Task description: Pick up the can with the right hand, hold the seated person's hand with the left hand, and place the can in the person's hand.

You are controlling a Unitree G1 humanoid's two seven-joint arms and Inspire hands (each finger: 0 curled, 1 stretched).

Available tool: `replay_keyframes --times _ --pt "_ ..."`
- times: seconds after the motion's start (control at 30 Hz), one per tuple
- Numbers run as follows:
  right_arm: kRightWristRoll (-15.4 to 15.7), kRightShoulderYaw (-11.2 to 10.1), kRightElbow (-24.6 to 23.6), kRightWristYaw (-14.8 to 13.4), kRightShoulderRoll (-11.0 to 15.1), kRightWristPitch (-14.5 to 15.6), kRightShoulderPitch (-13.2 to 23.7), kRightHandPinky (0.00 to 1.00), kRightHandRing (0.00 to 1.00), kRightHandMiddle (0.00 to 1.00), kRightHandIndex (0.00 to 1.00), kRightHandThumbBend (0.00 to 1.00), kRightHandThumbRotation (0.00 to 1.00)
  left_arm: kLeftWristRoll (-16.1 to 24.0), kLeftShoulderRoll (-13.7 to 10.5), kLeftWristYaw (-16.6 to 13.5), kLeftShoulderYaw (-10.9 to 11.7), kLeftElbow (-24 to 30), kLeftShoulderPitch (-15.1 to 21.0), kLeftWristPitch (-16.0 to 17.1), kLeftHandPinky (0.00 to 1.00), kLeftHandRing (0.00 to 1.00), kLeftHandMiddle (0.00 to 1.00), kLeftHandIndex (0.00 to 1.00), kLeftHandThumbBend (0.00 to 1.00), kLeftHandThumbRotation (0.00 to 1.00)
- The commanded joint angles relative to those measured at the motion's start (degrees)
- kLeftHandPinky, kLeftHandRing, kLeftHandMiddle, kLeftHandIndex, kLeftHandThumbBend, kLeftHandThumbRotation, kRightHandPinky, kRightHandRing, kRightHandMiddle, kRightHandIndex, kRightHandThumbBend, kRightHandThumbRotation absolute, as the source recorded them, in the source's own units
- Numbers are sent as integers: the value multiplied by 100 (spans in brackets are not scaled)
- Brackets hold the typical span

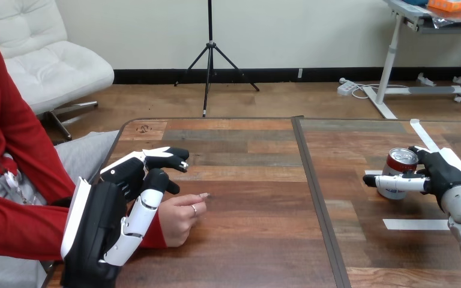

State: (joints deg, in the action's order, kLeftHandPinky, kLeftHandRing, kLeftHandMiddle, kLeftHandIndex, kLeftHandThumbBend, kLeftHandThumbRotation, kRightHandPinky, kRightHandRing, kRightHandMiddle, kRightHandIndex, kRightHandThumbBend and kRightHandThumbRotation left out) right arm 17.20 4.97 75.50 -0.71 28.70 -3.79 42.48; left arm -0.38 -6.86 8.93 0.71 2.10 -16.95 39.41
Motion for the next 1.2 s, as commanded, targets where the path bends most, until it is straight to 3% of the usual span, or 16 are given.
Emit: replay_keyframes --times 0.0,0.8,1.17 --pt "60 53 -38 -165 -114 -96 162 74 87 90 88 98 25 33 -20 -40 24 159 188 -16 52 69 69 54 48 82" --pt "36 71 -32 -314 -200 -183 183 71 82 85 82 84 18 97 -7 -74 36 270 100 -96 56 72 69 52 48 82" --pt "22 47 -39 -452 -220 -284 166 70 78 80 79 76 8 76 -20 -73 31 274 79 -74 57 71 69 52 48 82"
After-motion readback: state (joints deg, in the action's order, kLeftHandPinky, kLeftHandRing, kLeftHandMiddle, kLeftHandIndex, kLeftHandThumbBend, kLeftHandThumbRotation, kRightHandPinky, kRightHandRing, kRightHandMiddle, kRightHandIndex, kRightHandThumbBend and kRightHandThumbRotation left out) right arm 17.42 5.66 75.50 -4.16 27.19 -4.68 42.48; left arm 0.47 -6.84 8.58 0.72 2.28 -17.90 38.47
